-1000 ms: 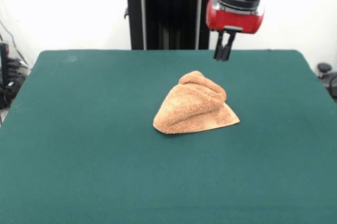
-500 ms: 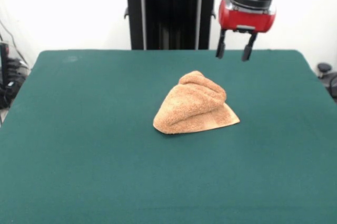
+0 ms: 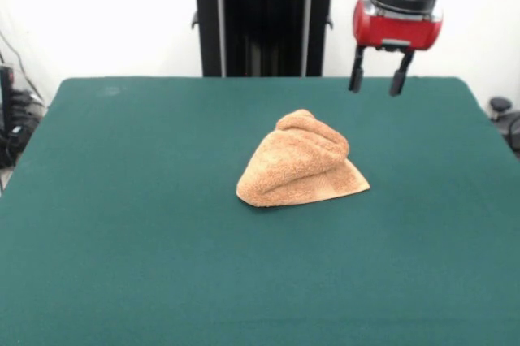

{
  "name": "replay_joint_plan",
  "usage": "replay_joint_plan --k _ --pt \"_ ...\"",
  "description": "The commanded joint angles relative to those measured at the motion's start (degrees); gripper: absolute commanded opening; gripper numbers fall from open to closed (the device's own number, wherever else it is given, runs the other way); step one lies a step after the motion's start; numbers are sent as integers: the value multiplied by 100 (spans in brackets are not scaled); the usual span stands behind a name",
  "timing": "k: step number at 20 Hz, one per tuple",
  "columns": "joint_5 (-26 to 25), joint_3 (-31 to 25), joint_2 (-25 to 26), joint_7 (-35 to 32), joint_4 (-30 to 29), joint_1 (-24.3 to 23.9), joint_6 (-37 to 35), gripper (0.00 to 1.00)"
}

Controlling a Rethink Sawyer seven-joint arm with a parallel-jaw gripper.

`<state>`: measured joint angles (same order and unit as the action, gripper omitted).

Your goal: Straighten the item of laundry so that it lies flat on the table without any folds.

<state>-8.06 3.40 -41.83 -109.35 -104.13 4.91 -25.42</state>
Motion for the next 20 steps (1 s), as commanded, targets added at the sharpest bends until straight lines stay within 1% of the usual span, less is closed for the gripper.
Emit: replay_joint_plan --k 1,7,9,15,20 --pt "296 -361 618 -1093 -155 139 335 100" --pt "182 -405 722 -918 -221 -17 557 100" --pt "136 -434 804 -895 -311 -71 738 100" --pt "39 -343 810 -821 -336 -92 812 100" --pt "20 -331 963 -826 -351 -140 995 100"
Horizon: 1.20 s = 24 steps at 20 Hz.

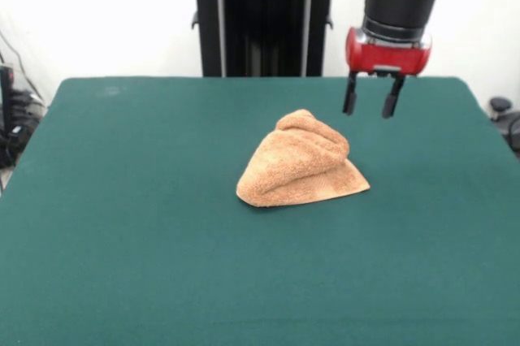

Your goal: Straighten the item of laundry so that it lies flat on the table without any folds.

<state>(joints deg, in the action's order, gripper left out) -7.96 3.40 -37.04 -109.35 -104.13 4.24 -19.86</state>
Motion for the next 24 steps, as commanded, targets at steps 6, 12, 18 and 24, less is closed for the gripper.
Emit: replay_joint_plan --k 6,12,18,24 --pt "-29 -284 601 -809 -356 -102 606 100" --pt "-80 -358 751 -660 -303 -304 698 100" --pt "-151 -406 718 -553 -369 -493 715 100" --pt "-220 -469 709 -481 -408 -654 732 100"
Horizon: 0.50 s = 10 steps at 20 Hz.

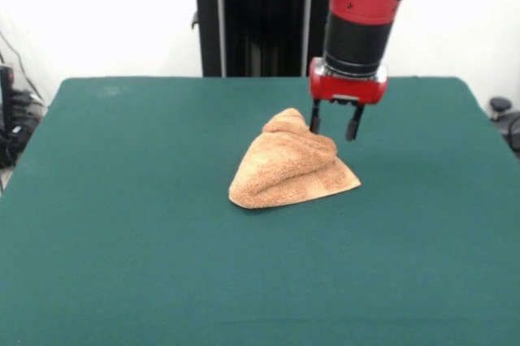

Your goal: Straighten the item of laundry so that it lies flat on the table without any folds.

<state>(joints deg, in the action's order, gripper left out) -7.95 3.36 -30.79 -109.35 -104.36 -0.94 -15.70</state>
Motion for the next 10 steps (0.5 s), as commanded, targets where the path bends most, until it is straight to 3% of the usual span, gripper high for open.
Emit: replay_joint_plan --k 1,10 --pt "-228 -472 87 -481 -385 -146 323 100" --pt "-175 -523 -50 -552 -409 -131 179 100"
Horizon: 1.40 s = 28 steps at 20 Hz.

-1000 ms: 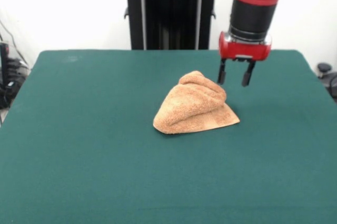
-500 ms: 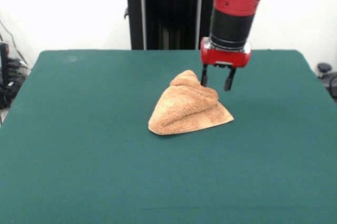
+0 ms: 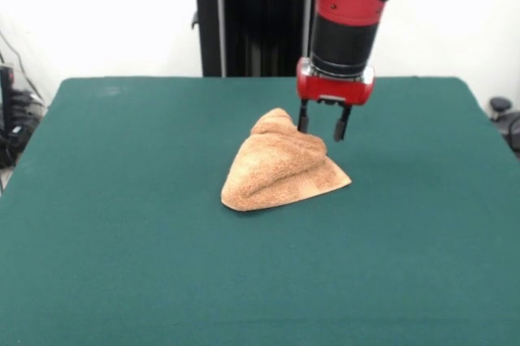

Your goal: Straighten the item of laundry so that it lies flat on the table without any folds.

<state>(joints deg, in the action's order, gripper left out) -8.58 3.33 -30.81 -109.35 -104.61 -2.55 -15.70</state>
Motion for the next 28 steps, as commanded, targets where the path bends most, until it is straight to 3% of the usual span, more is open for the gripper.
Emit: replay_joint_plan --k 1,14,28 --pt "-99 -517 -81 -557 -385 47 148 100" --pt "194 -494 -662 -661 -394 357 -603 100" --pt "154 -541 -397 -483 95 255 -749 100"
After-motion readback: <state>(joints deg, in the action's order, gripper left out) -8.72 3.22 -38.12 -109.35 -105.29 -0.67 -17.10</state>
